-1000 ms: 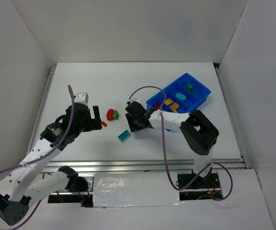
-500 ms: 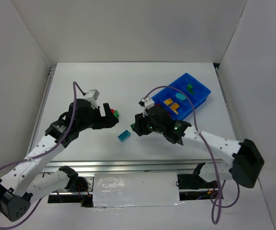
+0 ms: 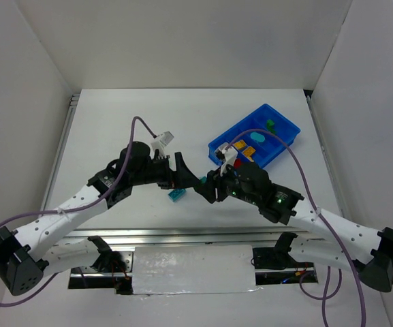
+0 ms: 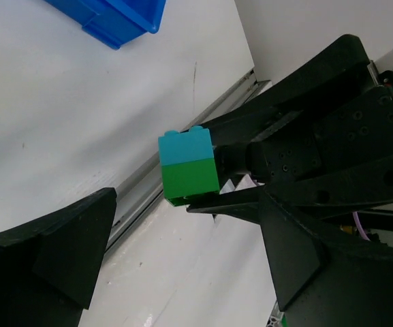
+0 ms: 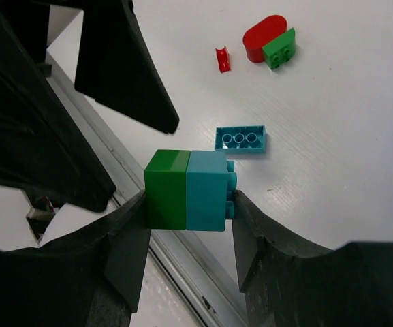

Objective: Sort the legos into containers by color

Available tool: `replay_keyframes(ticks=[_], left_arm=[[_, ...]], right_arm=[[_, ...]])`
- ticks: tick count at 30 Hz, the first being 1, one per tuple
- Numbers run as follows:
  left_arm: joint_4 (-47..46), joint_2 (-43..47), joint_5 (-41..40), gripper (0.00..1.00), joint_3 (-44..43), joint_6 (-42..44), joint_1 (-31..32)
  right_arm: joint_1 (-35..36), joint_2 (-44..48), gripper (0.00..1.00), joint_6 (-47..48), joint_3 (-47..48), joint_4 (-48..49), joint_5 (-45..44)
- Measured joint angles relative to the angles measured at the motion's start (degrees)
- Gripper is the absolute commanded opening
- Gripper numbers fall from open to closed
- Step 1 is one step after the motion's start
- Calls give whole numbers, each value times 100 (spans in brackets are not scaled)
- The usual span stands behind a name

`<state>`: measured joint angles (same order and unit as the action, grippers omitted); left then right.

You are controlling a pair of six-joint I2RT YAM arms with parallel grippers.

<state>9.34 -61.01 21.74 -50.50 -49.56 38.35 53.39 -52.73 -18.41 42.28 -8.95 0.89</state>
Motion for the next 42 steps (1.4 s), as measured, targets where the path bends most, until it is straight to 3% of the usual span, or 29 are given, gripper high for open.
replay_keyframes(ticks=[8, 12, 15, 17, 18, 21, 22, 29, 30, 32, 33, 34, 42], left_arm=[[-68, -295, -168, 79, -142, -72, 332], [-214, -332, -160, 76, -142, -162, 420], [-243, -444, -146, 66, -142, -186, 452], [-299, -494, -140, 50, -142, -227, 470], [-352, -507, -111, 35, -142, -227, 487], [-393, -544, -199, 13, -146, -319, 511], [-393, -564, -203, 2, -149, -337, 509], [-540, -608, -225, 0, -149, -313, 496], [-562, -603, -236, 0, -149, -310, 492], [-601, -588, -256, 0, -149, -302, 485], [-605, -577, -264, 0, -149, -297, 483], [-610, -562, -282, 0, -149, -289, 483], [-533, -234, -181, 0, -149, 120, 525]], right_arm=[[33, 564, 0, 31, -149, -116, 11], [59, 581, 0, 31, -151, -92, 68], [136, 507, 1, 39, -151, -94, 83], [188, 422, 1, 52, -151, -94, 50], [208, 391, 0, 48, -151, -94, 13], [238, 332, 1, 116, -151, -90, -190], [240, 323, 1, 114, -151, -83, -225], [304, 299, 1, -81, -151, -26, -627], [308, 299, 5, -111, -151, -7, -664], [310, 299, 31, -138, -151, 42, -702], [310, 299, 78, -144, -151, 63, -706], [310, 299, 97, -153, -151, 81, -710], [293, 490, 100, -291, -328, 413, -592]])
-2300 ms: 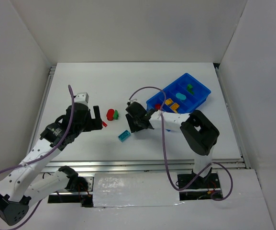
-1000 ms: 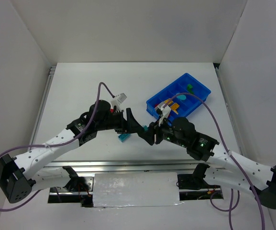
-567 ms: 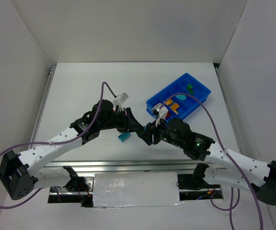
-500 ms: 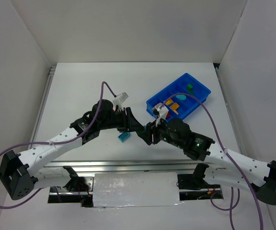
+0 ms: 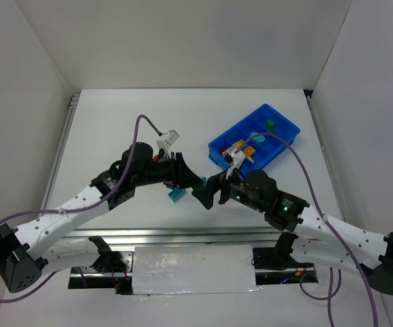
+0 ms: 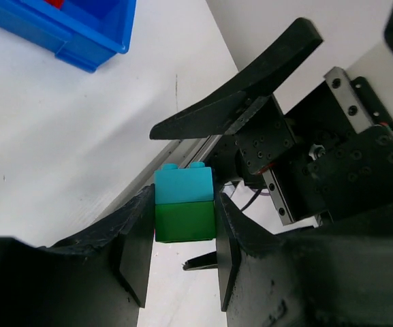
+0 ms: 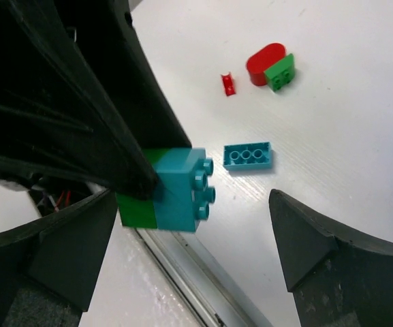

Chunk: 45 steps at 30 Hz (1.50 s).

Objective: Sort the legos into containers by color

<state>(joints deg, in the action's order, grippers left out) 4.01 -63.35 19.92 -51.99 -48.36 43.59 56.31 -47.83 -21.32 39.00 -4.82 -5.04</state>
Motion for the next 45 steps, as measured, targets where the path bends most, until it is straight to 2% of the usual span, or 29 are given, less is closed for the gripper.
replay_keyframes(ticks=[5, 11, 18, 24, 28, 35, 37, 39, 45], left_arm=[[24, 310, -70, 0, 0, 505, 0], [-13, 636, 72, 0, 83, 1233, 0], [-680, 1012, 1322, 0, 599, 1668, 2], [-1228, 1021, 2170, 0, 811, 1694, 61], [-1506, 1027, 2417, 0, 852, 1698, 133], [-1792, 1029, 2660, 0, 927, 1694, 170], [-1834, 1029, 2686, 0, 927, 1700, 177], [-1875, 1029, 2706, 0, 925, 1725, 181], [-1727, 1051, 2658, 0, 918, 1926, 184]], right_arm=[[-96, 387, 100, 24, -129, 2, 518], [-468, 1189, 100, 195, -284, -15, 2103], [-901, 1182, 95, 208, -256, -7, 3292], [-946, 846, 89, 203, -170, 20, 3679], [-960, 837, 72, 175, -155, 92, 3821], [-966, 680, 56, -20, -149, 669, 4470], [-966, 660, 39, -85, -149, 839, 4612], [-968, 643, 1, -127, -151, 905, 4721], [-1058, 566, 0, -120, -155, 916, 4833]])
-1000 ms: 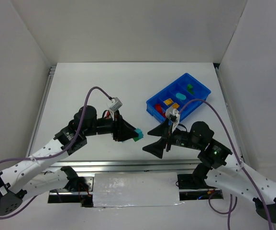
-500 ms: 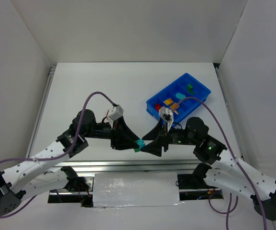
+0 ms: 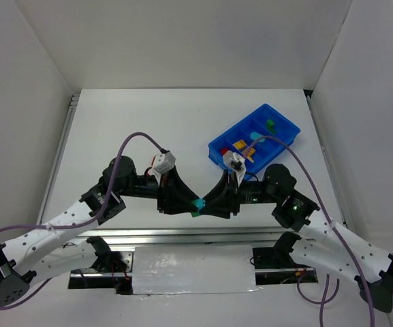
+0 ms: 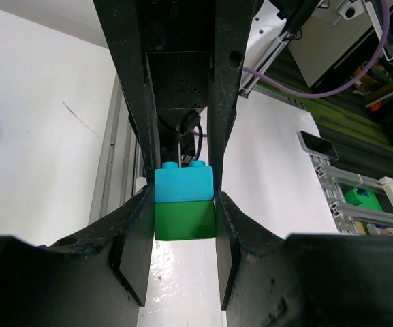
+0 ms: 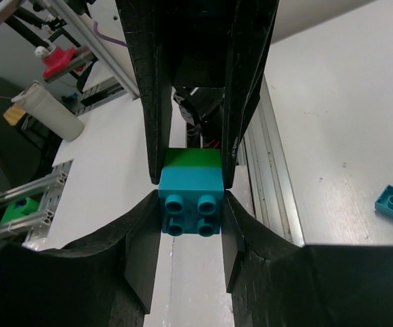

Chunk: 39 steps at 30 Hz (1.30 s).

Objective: Sort the legos into containers by color

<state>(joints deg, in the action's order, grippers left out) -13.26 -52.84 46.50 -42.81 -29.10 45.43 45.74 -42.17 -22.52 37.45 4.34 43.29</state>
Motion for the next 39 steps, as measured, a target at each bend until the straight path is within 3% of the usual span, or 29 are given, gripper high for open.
replay_keyframes(ticks=[9, 15, 18, 21, 28, 32, 39], left_arm=[[269, 358, -201, 0, -57, 350, 33], [330, 522, -256, 0, -59, 365, 42], [693, 535, -885, 0, -103, 374, 42], [1401, 450, -1805, 0, -435, 382, 46], [3248, 273, -4544, 0, -1495, 155, 44], [3998, 310, -5429, 0, -1631, 109, 35], [4264, 931, -5652, 0, -1143, 245, 26]], right_arm=[[-1226, 372, 0, -190, -310, 398, 697], [-1346, 374, 0, -245, -321, 457, 793], [-1394, 387, 0, -153, -223, -46, 7], [-1541, 85, 0, -170, 192, -811, -1368], [-2763, -1690, 0, -973, 1449, -2116, -4607], [-3279, -3010, 0, -1176, 2041, -2621, -5313], [-3930, -5136, 2, -1233, 3687, -2949, -5757]])
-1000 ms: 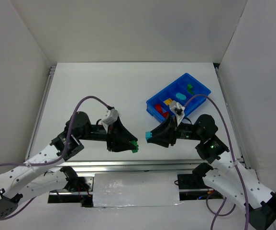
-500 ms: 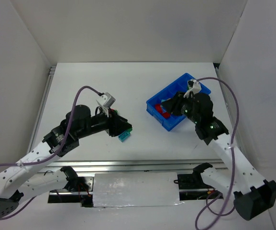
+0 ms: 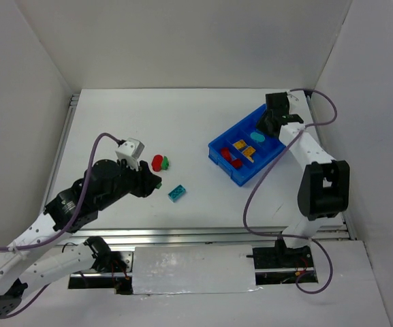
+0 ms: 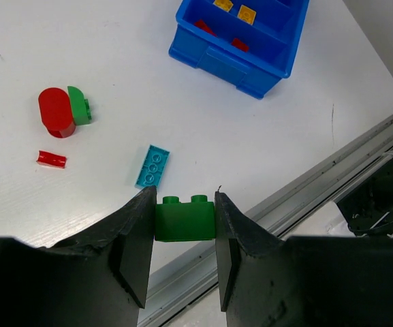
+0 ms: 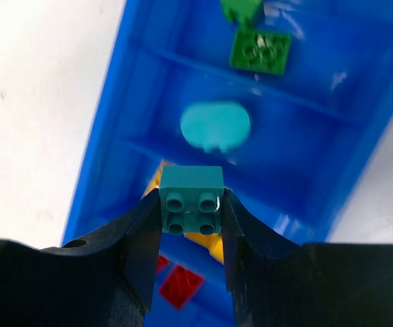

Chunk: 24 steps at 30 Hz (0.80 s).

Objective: Sort the legos into containers by color

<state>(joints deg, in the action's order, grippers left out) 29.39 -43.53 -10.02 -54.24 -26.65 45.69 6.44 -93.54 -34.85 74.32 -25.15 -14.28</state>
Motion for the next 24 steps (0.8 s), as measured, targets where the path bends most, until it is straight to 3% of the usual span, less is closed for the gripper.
replay_keyframes(ticks=[3, 9, 10, 11, 16, 19, 24], left_arm=[[17, 216, -7, 0, 70, 50, -13], [-72, 280, 94, 0, 81, 105, -26], [-87, 278, 129, 0, 90, 105, -26], [-107, 280, 166, 0, 103, 105, -26], [-131, 269, 299, 0, 111, 109, -28], [-203, 219, 363, 0, 111, 109, -28], [-304, 125, 391, 0, 111, 76, -28]], right_arm=[[-85, -625, 6, 22, 673, -120, 0], [-122, -1357, 24, 44, 1305, -306, 24], [-122, -1423, 42, 42, 1340, -352, 31], [-122, -1471, 53, 44, 1353, -372, 42], [-122, -1563, 78, 81, 1436, -472, 85], [-122, -1563, 83, 105, 1517, -505, 120], [-116, -1346, 83, 195, 1373, -415, 533]])
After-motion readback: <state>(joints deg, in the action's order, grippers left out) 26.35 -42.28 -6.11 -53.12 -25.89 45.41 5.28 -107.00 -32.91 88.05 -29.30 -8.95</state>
